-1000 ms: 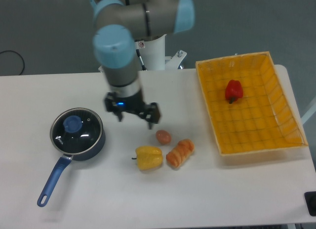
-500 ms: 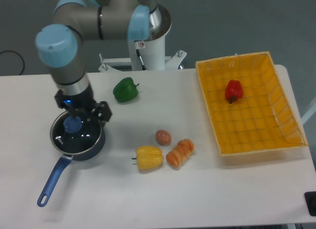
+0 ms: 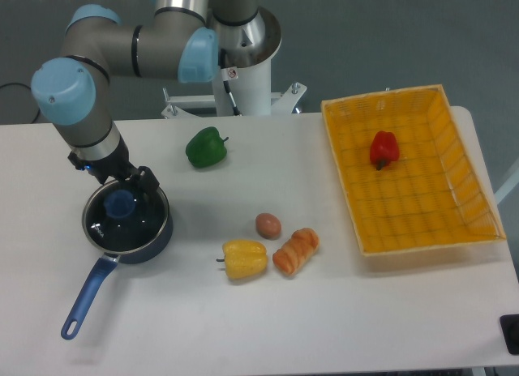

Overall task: Open the lid
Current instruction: 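Lower the gripper onto the blue lid knob and close on it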

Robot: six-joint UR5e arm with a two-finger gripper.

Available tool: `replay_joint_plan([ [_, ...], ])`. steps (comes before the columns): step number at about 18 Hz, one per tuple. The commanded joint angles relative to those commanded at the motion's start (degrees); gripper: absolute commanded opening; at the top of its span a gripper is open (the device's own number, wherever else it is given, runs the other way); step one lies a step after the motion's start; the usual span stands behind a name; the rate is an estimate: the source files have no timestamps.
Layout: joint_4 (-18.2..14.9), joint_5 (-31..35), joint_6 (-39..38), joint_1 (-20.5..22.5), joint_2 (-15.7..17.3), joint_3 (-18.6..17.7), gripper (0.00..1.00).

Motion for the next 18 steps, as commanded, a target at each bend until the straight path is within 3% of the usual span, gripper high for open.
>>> replay_joint_plan([
  [5, 0.4, 0.4, 0.0, 0.0, -2.1, 0.7, 1.00],
  [18, 0.4, 0.3, -1.5, -0.6, -3.4, 1.1, 1.00],
])
